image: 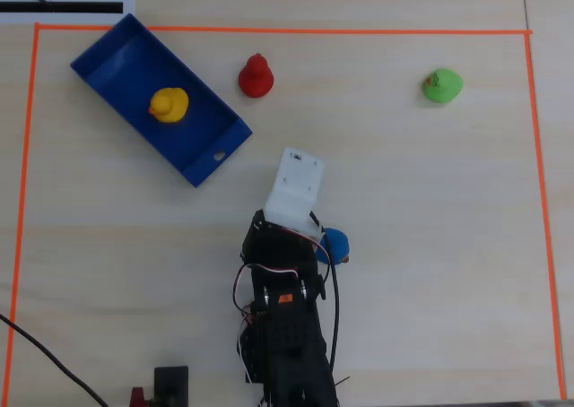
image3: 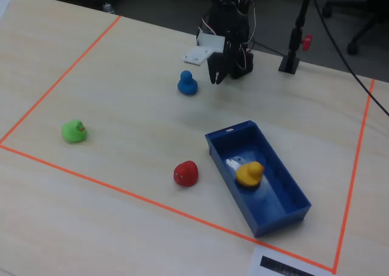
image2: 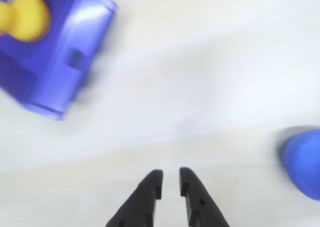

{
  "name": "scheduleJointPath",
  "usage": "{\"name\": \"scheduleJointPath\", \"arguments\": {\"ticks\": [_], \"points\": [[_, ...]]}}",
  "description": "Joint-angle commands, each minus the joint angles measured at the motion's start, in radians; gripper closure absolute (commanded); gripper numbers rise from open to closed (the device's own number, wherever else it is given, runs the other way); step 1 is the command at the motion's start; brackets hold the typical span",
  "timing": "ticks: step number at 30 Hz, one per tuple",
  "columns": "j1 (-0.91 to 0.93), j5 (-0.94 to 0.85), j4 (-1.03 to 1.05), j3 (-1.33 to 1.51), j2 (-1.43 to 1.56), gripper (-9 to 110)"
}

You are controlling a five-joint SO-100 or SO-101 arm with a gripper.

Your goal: Grasp yellow duck and put it into box.

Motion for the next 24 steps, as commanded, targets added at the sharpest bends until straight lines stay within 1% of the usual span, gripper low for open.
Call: {"name": "scheduleJointPath", "arguments": {"ticks": [1,4,8,12,15,24], "points": [[0.054,-0.038,0.009,0.114,0.129,101],[0.089,-0.107,-0.034,0.23,0.16,101],[0.092,-0.149,-0.049,0.356,0.16,101],[0.051,-0.141,0.023,0.356,0.16,101],[0.061,-0.137,0.023,0.356,0.16,98],[0.069,-0.141,0.023,0.356,0.16,98]]}}
